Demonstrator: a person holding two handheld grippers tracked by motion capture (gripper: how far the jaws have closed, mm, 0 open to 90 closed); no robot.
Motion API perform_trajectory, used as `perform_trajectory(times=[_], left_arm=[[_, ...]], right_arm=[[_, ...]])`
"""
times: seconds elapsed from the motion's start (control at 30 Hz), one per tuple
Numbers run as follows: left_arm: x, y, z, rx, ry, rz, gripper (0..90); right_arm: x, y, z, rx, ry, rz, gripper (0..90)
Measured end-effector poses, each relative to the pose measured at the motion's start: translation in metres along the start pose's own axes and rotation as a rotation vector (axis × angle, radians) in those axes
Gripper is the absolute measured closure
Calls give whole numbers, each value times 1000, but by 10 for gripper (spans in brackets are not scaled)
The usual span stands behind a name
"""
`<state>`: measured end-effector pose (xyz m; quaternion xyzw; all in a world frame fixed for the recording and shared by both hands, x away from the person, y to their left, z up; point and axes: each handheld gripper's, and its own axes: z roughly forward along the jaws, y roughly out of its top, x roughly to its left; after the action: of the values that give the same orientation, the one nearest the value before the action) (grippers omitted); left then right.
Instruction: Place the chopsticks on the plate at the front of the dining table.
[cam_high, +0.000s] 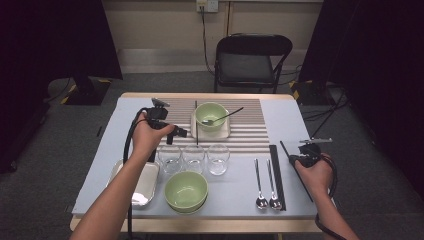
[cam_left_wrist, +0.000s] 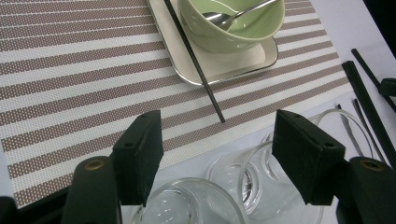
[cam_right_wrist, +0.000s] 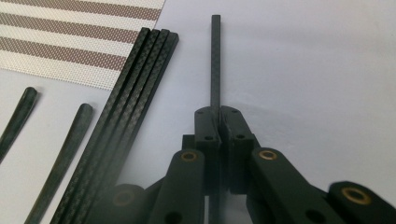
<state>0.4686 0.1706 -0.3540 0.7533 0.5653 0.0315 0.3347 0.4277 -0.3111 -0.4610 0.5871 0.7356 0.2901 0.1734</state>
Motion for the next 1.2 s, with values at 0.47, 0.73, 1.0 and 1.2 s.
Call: perform_trajectory(times=[0.47,0.73,1.0,1.2], left_arm=[[1,0,0,-1,-8,-1,329],[-2,0,-2,-1,-15,3,328],[-8,2,-1,1,-24,16,325],[-14,3,1,5,-39,31,323]], right_arm=[[-1,18,-12,-9,27,46,868],[3,33,-24,-59,66,62,868],[12,51,-36,-102,89,43,868],[19,62,-43,-126,100,35,868]])
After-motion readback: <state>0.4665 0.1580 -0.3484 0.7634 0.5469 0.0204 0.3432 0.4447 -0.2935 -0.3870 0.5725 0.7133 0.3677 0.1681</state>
